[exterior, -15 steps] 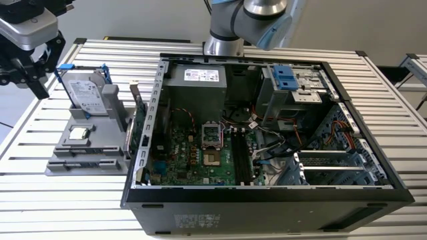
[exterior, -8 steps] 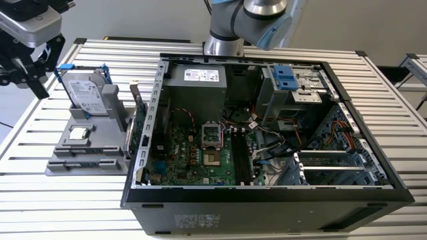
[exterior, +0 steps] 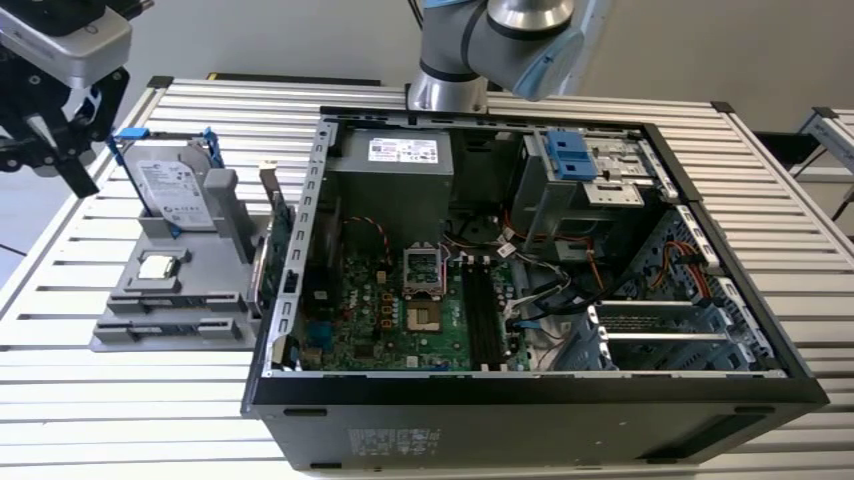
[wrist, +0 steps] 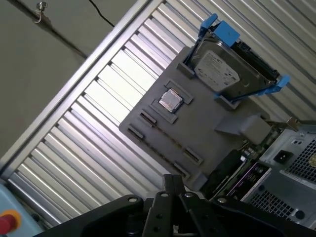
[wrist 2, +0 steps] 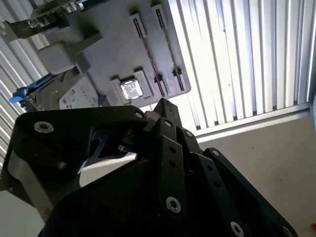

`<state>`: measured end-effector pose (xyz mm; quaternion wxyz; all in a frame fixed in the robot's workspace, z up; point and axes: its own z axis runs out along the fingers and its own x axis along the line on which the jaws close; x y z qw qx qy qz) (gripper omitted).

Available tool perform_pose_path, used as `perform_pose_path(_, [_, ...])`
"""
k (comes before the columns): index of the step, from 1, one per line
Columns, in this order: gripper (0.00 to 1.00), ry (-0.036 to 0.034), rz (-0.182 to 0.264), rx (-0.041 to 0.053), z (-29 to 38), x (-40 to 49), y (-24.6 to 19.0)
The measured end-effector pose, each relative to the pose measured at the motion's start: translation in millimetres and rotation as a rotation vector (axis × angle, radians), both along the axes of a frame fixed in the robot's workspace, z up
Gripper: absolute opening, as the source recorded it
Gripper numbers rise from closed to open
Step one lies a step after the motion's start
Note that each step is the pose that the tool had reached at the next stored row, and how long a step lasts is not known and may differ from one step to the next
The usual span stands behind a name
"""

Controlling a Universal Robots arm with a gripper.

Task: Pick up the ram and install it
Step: 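Pick up the ram and move it above insertion slot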

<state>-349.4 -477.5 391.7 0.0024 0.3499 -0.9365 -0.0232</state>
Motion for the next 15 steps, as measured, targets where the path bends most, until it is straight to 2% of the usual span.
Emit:
perform_pose_path(7, [0.0, 0.0, 0.066, -0.0003, 0.0, 0.0, 0.5])
perform_pose_path(15, [0.0, 0.0, 0.118, -0.0003, 0.2, 0.0, 0.6])
